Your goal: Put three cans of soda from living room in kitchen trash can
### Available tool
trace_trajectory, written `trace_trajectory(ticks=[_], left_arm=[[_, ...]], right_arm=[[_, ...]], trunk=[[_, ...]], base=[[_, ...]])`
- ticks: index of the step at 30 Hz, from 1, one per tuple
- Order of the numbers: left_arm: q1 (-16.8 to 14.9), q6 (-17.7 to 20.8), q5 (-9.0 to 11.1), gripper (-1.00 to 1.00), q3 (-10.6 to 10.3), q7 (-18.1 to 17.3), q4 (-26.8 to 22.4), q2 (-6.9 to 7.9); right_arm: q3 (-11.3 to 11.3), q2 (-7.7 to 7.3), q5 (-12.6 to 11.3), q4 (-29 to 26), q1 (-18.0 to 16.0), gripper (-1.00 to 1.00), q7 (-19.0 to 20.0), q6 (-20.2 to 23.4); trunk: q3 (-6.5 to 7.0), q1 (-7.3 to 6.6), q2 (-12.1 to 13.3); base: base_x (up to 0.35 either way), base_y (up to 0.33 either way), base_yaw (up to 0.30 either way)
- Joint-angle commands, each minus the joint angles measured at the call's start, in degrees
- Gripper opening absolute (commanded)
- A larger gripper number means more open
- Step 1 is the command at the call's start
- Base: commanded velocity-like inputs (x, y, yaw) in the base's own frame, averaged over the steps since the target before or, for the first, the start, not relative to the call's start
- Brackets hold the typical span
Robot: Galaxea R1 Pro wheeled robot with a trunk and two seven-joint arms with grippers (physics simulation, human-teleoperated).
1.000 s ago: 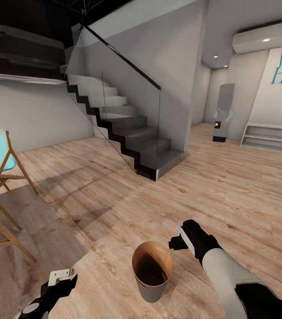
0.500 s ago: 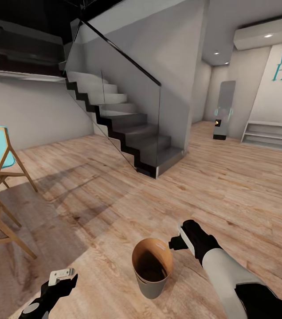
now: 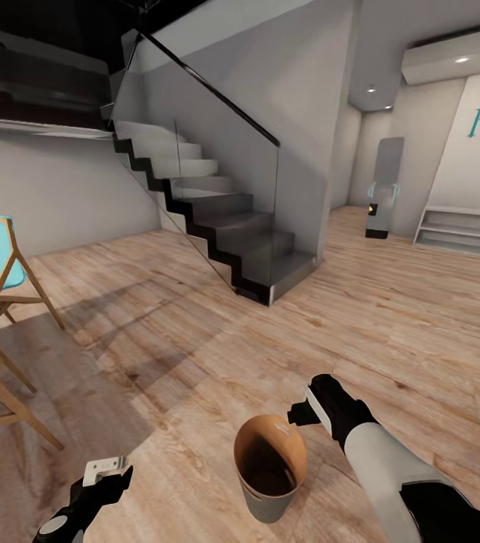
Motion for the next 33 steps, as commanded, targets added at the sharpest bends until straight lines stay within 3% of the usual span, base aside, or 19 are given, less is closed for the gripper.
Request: trace_trajectory(ticks=[1, 27, 33], left_arm=[[0.0, 0.0, 0.0, 1.0, 0.0, 0.0, 0.0, 0.0], [0.0, -0.1, -0.2, 1.0, 0.1, 0.1, 0.0, -0.12], [0.0, 0.0, -0.4, 1.0, 0.2, 0.1, 0.0, -0.13]], right_arm=[[0.0, 0.0, 0.0, 0.0, 0.0, 1.0, 0.0, 0.0], [0.0, 0.0, 0.0, 0.0, 0.0, 1.0, 0.0, 0.0], [0.0, 0.0, 0.0, 0.1, 0.0, 1.0, 0.0, 0.0]], trunk=[[0.0, 0.0, 0.0], [0.0, 0.0, 0.0], [-1.33, 0.15, -0.1]], base=[[0.018, 0.016, 0.0], [0.002, 0.027, 0.0], [0.0, 0.001, 0.0]])
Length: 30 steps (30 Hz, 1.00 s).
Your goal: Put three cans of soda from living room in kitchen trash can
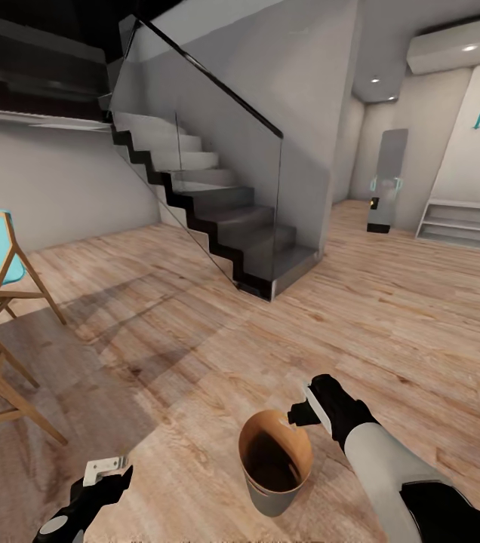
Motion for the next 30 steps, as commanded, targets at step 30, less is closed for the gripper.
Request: trace_trajectory(ticks=[30], left_arm=[[0.0, 0.0, 0.0, 1.0, 0.0, 0.0, 0.0, 0.0]], right_arm=[[0.0, -0.06, 0.0, 0.0, 0.0, 1.0, 0.0, 0.0]], trunk=[[-6.65, 0.77, -0.4]], base=[[0.0, 0.0, 0.0]])
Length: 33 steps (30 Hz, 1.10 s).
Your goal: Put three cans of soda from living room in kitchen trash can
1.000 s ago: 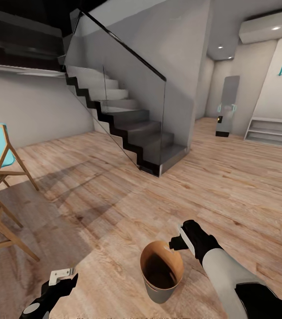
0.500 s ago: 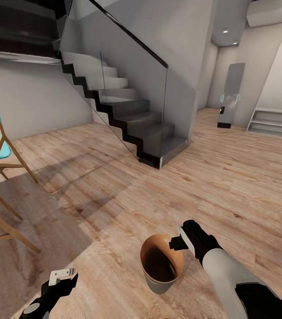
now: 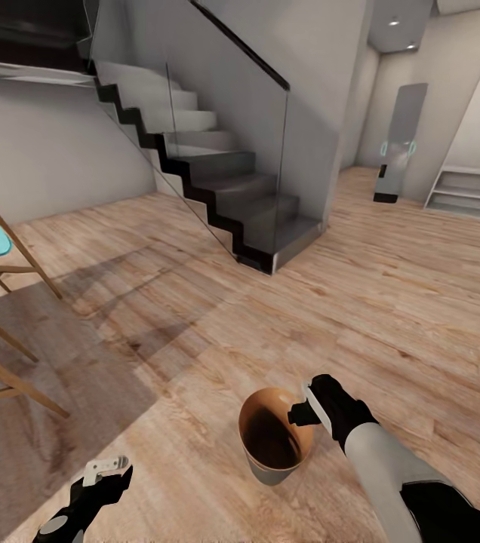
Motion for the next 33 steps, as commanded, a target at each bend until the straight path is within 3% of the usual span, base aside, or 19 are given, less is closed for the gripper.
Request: trace_trajectory(ticks=[1, 5, 22, 33], left_arm=[[0.0, 0.0, 0.0, 1.0, 0.0, 0.0, 0.0, 0.0], [0.0, 0.0, 0.0, 1.0, 0.0, 0.0, 0.0, 0.02], [0.0, -0.2, 0.1, 1.0, -0.2, 0.0, 0.0, -0.06], [0.0, -2.2, 0.1, 1.0, -0.2, 0.0, -0.1, 0.0]], right_arm=[[0.0, 0.0, 0.0, 0.0, 0.0, 1.0, 0.0, 0.0], [0.0, 0.01, 0.0, 0.0, 0.0, 1.0, 0.0, 0.0], [0.0, 0.06, 0.0, 0.0, 0.1, 1.0, 0.0, 0.0], [0.5, 0.04, 0.0, 0.0, 0.3, 1.0, 0.0, 0.0]], trunk=[[-0.23, 0.02, 0.0], [-1.11, 0.13, -0.1], [-1.11, 0.13, -0.1], [-1.11, 0.13, -0.1]], base=[[0.0, 0.0, 0.0], [0.0, 0.0, 0.0], [0.006, 0.0, 0.0], [0.177, 0.0, 0.0]])
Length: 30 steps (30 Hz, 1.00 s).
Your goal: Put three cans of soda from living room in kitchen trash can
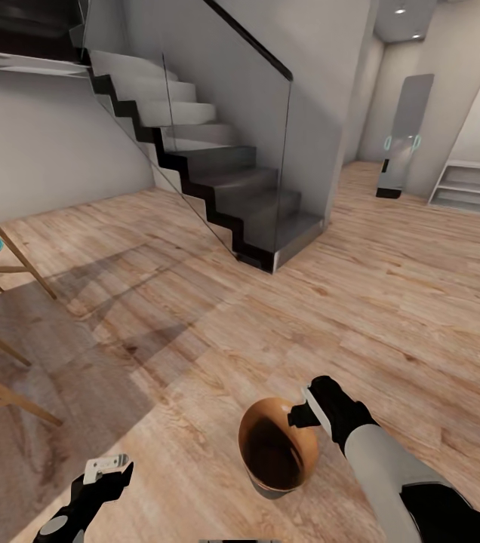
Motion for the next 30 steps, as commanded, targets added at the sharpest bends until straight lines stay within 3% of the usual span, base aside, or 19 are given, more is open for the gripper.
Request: trace_trajectory(ticks=[1, 27, 30], left_arm=[[0.0, -0.1, 0.0, 1.0, 0.0, 0.0, 0.0, 0.0], [0.0, -0.4, -0.1, 1.0, 0.0, 0.1, 0.1, -0.07], [0.0, -0.4, -0.2, 1.0, 0.0, 0.1, 0.1, -0.07]], right_arm=[[0.2, 0.0, 0.0, 0.0, 0.0, 1.0, 0.0, 0.0], [1.4, 0.02, 0.0, -0.1, 0.0, 1.0, 0.0, 0.0], [1.4, -0.04, 0.0, -0.1, 0.0, 1.0, 0.0, 0.0]], trunk=[[0.0, 0.0, 0.0], [0.0, 0.0, 0.0], [-0.66, 0.08, 0.0]], base=[[0.071, 0.0, 0.0], [0.01, 0.0, 0.0], [0.0, 0.0, 0.0]])
